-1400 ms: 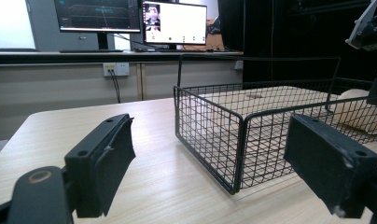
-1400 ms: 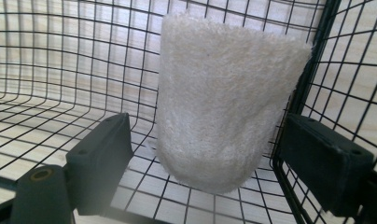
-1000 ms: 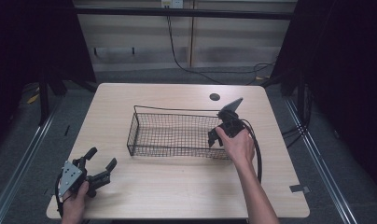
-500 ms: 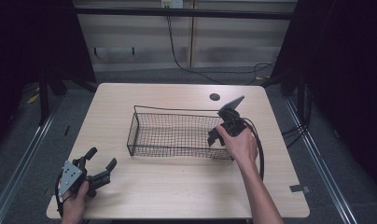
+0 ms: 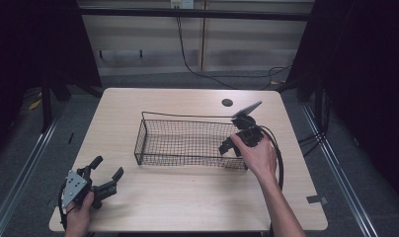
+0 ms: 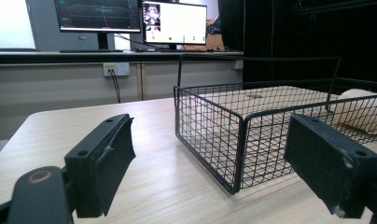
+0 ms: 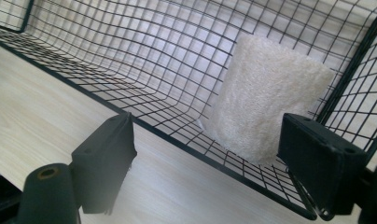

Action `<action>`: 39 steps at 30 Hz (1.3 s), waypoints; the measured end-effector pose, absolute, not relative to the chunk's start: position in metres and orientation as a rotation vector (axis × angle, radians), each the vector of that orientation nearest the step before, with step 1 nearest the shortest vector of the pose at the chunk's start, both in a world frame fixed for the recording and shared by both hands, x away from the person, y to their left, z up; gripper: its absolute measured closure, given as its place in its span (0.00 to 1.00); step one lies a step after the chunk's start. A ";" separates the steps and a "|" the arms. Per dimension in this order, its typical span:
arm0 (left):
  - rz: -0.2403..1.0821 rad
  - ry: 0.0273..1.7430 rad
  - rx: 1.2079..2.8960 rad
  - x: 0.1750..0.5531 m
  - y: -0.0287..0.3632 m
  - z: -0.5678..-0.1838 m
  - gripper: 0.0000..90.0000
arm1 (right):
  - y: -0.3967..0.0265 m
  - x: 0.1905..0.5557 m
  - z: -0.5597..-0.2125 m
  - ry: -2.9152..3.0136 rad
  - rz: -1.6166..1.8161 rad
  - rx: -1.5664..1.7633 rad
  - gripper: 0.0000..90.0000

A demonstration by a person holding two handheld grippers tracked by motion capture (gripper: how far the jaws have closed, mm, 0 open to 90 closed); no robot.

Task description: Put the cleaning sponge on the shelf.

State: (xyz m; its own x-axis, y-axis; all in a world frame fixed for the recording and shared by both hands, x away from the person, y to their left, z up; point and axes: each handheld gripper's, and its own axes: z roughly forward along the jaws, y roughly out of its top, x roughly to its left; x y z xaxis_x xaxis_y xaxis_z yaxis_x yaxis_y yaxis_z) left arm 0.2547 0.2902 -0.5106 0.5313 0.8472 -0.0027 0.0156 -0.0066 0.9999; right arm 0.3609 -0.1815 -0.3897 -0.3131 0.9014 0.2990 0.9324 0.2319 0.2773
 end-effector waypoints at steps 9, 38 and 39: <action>0.773 0.803 1.432 0.254 0.290 -0.511 0.17 | -0.183 0.342 -0.390 -2.459 -0.753 -1.733 0.22; 0.783 0.804 1.432 0.254 0.290 -0.511 0.17 | -0.183 0.273 -0.417 -2.506 -0.973 -1.629 0.24; 0.781 0.799 1.435 0.255 0.290 -0.511 0.17 | -0.183 0.270 -0.418 -2.507 -0.964 -1.634 0.24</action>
State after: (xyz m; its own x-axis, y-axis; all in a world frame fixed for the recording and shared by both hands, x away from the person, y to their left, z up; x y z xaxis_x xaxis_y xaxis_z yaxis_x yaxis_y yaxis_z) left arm 0.2546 0.2900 -0.5106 0.5297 0.8482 -0.0038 0.0157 -0.0053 0.9999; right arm 0.2703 -0.1827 -0.4183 -0.4597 0.8297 0.3167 0.8282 0.2718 0.4901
